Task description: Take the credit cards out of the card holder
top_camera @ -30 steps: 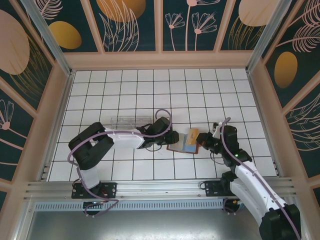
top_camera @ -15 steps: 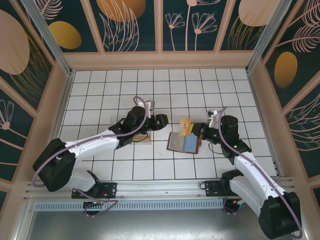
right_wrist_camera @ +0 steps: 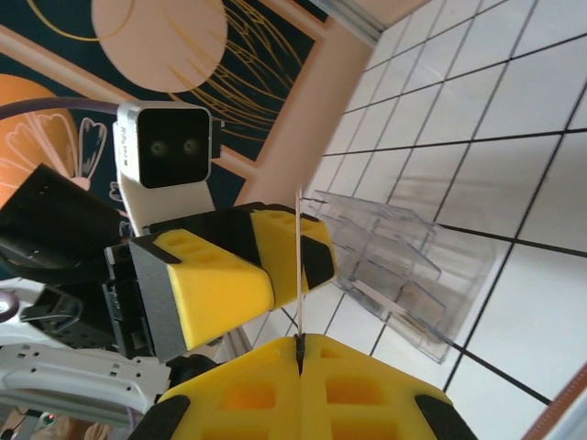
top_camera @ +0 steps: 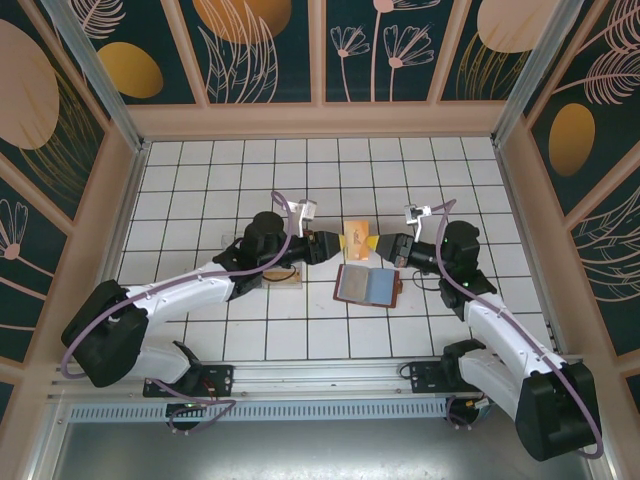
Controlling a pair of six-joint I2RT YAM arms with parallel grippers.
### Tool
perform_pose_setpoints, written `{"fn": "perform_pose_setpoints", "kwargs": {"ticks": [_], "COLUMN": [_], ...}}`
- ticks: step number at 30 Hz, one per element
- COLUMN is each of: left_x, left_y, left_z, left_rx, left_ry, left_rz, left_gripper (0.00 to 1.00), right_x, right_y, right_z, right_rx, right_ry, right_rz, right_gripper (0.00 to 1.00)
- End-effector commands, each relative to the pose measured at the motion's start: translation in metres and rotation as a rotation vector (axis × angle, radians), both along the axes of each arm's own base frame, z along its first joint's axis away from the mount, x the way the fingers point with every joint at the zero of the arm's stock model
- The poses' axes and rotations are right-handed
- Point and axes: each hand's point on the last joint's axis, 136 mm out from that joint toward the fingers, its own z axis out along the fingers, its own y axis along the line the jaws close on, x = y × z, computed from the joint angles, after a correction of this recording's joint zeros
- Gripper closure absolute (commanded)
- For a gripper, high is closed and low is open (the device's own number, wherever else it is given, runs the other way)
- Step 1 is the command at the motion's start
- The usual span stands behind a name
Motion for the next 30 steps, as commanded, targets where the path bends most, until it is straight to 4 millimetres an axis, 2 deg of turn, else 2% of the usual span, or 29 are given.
{"fn": "perform_pose_setpoints", "kwargs": {"ticks": [1, 5, 9, 17, 21, 23, 25, 30], "left_x": [-0.006, -0.014, -0.02, -0.026, -0.026, -0.027, -0.026, -0.01], "left_y": [-0.007, -0.01, -0.011, -0.013, -0.013, -0.011, -0.008, 0.019], "left_z": [0.013, 0.018, 0.024, 0.031, 0.03, 0.032, 0.03, 0.016], "left_rx": [-0.07, -0.125, -0.158, -0.187, -0.19, -0.192, -0.172, -0.015], "left_ry": [-0.031, -0.025, -0.025, -0.035, -0.024, -0.023, -0.022, -0.027], "left_rz": [-0.065, -0.107, -0.139, -0.179, -0.178, -0.172, -0.153, 0.03], "left_gripper": [0.55, 0.59, 0.71, 0.8, 0.97, 1.0, 1.0, 1.0], "right_x": [-0.005, -0.005, -0.005, -0.005, -0.004, 0.0, 0.004, 0.015], "right_y": [0.002, 0.003, 0.003, 0.004, 0.003, 0.001, -0.003, -0.015], "right_z": [0.026, 0.025, 0.024, 0.02, 0.018, 0.013, 0.007, -0.003], "right_rx": [0.046, 0.053, 0.054, 0.053, 0.046, 0.024, -0.004, -0.075], "right_ry": [-0.086, -0.082, -0.08, -0.067, -0.065, -0.048, -0.041, -0.03], "right_rz": [0.045, 0.051, 0.052, 0.056, 0.045, 0.01, -0.029, -0.143], "right_gripper": [1.0, 1.0, 1.0, 1.0, 1.0, 0.74, 0.55, 0.34]}}
